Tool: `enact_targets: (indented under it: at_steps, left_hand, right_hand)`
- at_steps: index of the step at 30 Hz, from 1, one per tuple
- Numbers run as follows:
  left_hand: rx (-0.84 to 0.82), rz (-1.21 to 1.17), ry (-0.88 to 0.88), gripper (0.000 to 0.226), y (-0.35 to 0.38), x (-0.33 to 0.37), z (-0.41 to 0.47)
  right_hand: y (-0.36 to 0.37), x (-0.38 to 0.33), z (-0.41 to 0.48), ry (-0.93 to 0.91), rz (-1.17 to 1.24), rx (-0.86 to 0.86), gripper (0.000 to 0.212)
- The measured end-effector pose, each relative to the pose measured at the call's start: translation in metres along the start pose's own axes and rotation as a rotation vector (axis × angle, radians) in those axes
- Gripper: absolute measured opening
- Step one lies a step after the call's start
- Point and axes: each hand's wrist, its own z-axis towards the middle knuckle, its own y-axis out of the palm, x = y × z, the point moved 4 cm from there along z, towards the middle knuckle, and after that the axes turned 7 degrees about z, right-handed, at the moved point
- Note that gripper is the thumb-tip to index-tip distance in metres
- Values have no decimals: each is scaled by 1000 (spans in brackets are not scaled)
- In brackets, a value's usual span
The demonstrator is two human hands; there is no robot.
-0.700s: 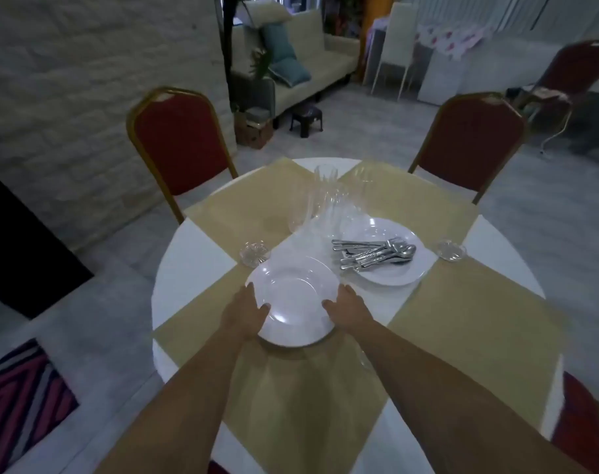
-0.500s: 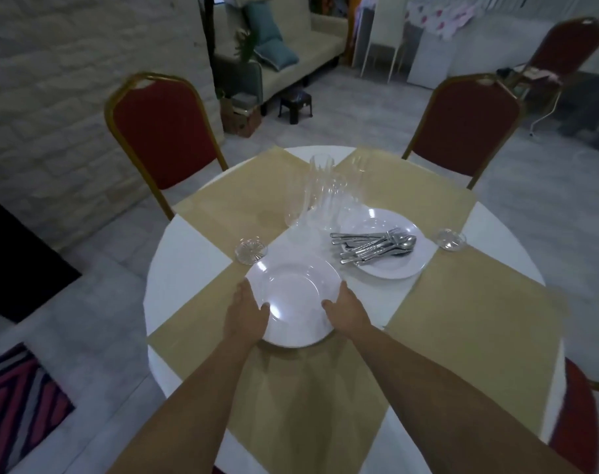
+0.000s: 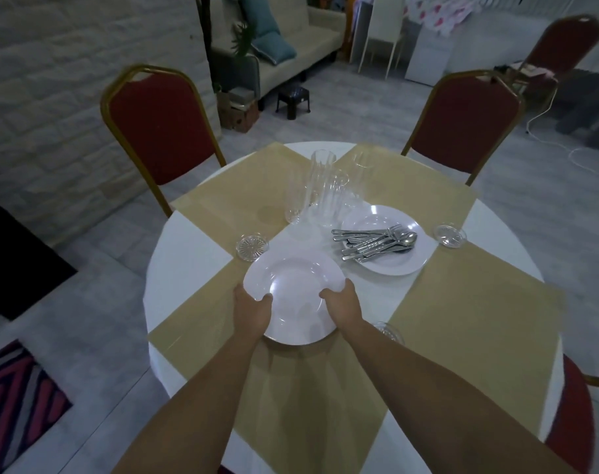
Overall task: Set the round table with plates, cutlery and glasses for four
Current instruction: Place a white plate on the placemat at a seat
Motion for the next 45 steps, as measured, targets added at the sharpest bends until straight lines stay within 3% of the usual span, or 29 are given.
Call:
enact_targets:
  at_steps: [4, 10, 14, 19, 23, 34, 45]
  left_hand:
    - [40, -70, 0, 75, 3, 7, -13]
    - [133, -111, 31, 86, 20, 29, -40]
    - [126, -122, 81, 87, 46, 53, -59]
    - [123, -133, 101, 86, 98, 78, -92]
    - [104, -156, 61, 84, 154, 89, -126]
    - [38, -191, 8, 78, 318, 95, -213]
    - [-11, -43, 3, 83, 386, 90, -235]
  right_hand:
    - [-9, -11, -6, -53, 26, 3, 30]
    - [-38, -25, -15, -57, 70, -10, 46]
    - [-76, -35, -16, -80, 56, 23, 42]
    - [-142, -41, -10, -100, 32, 51, 52]
    - [-205, -34, 5, -91, 19, 70, 46]
    - [-372, -4, 65, -20, -232, 32, 48]
    - [-423, 5, 123, -5, -369, -72, 62]
